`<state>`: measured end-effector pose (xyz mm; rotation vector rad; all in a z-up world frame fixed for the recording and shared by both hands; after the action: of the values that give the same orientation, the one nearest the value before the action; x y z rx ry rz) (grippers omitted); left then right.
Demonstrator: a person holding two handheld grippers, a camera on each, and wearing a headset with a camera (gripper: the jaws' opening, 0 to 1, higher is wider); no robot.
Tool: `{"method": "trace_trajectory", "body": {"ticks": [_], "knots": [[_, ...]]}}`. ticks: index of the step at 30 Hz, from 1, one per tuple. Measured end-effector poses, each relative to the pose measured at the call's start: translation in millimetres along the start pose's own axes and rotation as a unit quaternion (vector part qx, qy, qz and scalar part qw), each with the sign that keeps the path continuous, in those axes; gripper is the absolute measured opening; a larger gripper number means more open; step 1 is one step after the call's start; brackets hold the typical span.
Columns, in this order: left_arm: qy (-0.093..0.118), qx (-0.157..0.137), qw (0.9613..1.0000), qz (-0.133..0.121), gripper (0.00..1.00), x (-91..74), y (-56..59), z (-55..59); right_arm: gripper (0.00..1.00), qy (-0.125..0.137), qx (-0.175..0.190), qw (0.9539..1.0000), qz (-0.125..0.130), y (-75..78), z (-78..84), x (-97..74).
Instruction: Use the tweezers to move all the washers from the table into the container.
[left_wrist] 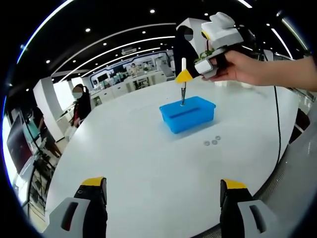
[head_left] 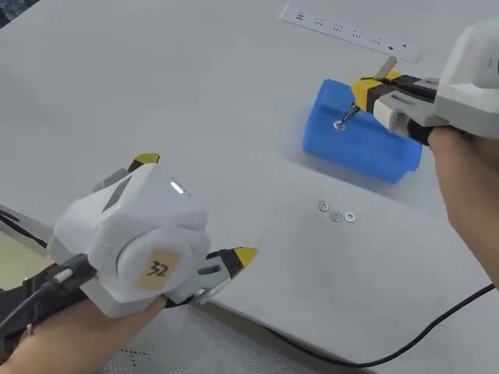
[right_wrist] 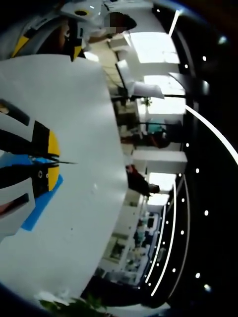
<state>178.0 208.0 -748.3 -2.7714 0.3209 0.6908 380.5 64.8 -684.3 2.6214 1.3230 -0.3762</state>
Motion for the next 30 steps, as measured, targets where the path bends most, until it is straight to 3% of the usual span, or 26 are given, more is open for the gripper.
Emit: {"method": "trace_trajectory", "body": {"ticks": [5,15,24,30], "knots": [[-0.004,0.002,1.0,0.001,0.97,0.8,0.5,0.7,0.02,-0.003,-0.005,1.0,0.007,3.8,3.1,12.7],[-0.006,0.006,1.0,0.0,0.96,1.8,-0.1,1.7,0.02,-0.054,-0.029,0.9981,0.006,4.9,43.5,40.7],[-0.007,0.002,1.0,0.004,0.96,1.9,0.7,1.6,0.02,-0.076,-0.019,0.9968,0.017,5.7,67.1,46.6],[-0.01,0.005,0.9999,0.005,0.96,1.7,1.6,1.9,0.02,-0.072,-0.009,0.9971,0.023,8.3,70.0,46.6]]}}
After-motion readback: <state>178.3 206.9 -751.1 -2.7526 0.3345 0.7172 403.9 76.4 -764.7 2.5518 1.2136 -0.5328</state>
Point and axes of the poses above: the centre of the closed fingertips' face, and the gripper's own axes: x roughly forward along the fingers, y roughly to its right, z roughly out of its underside, the point moved 6 cm from there along -x, roughly backward along the fingers, and after that the axes turned 7 degrees about y, right-handed, at the moved point
